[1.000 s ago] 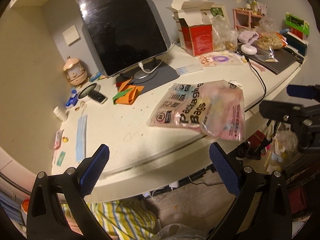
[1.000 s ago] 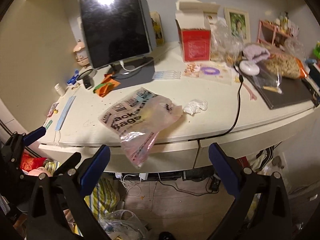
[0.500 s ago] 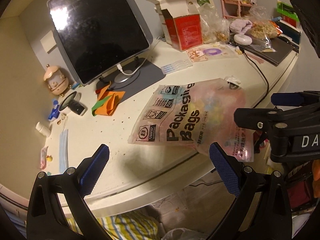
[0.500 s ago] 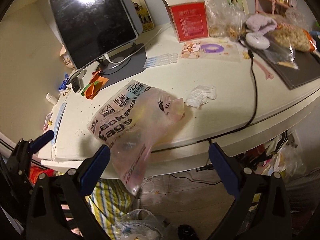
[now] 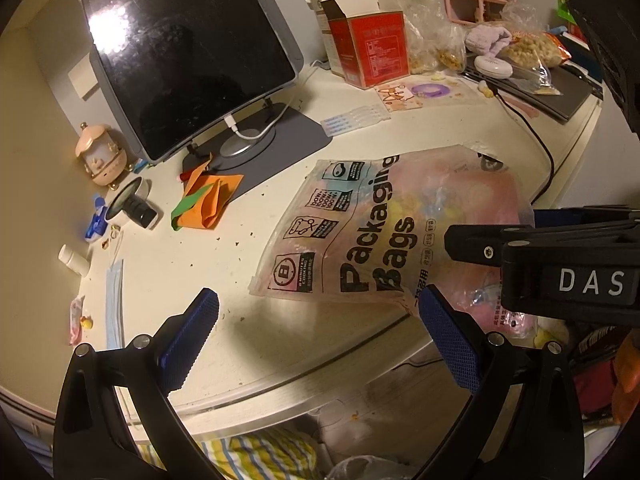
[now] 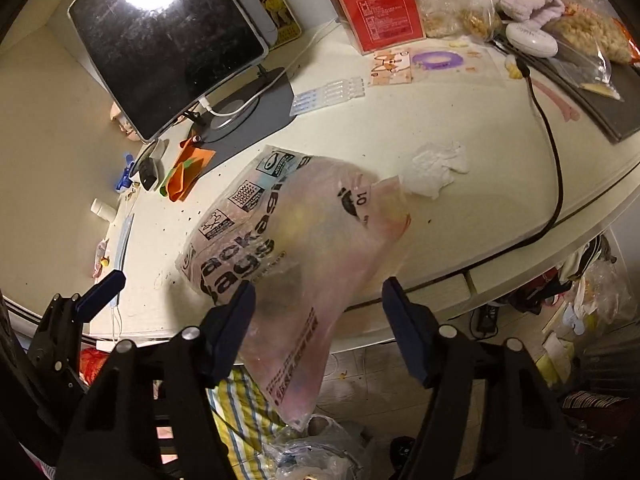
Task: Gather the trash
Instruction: 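Close the right tool on the 'Packaging Bags' bag and lift it, then carry the 'Packaging Bags' bag with the right tool over the wastebasket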
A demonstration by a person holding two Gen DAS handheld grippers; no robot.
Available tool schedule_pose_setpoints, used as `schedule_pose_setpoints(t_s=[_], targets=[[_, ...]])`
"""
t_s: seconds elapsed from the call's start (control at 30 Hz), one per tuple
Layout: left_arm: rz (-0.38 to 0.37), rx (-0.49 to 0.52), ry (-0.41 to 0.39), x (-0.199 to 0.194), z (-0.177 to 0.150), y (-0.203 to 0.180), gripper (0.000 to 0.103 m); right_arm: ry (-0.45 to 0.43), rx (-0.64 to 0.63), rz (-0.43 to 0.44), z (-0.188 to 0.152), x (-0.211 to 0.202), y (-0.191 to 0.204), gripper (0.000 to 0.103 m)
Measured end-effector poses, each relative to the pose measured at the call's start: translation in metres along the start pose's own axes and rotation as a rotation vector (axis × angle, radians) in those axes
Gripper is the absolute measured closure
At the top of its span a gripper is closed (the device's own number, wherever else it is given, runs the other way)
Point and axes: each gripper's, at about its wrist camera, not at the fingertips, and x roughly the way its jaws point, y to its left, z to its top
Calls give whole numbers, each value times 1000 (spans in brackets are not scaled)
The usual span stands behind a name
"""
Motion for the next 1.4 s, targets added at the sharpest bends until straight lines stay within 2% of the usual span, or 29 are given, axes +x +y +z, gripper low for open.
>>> schedule_pose_setpoints(t_s=[0.03, 0.1, 0.2, 0.3, 0.67, 0.93, 1.13, 1.4], targets=[[-1, 0, -1, 0, 0, 0, 6, 1, -1, 5, 0, 0, 0, 49], [-3, -3, 0, 1, 0, 0, 6, -3, -2, 4, 0, 0, 1, 70], [-5, -8, -3, 1, 0, 0, 6, -11, -12, 14, 0, -3, 3, 87], [-3, -11, -5, -2, -1, 1, 6, -21, -34, 29, 1, -6, 7, 96], [15, -37, -25, -22, -10, 8, 6, -86, -100, 40, -6, -33, 23, 99], [39, -70, -46, -50, -30, 17, 6, -110, -160, 57, -22, -59, 41, 99], [63, -109, -42, -76, -60, 26, 6, -94, -224, 87, -48, -71, 62, 99], [99, -193, 6, -104, -123, 41, 6, -30, -325, 123, -101, -75, 93, 99]])
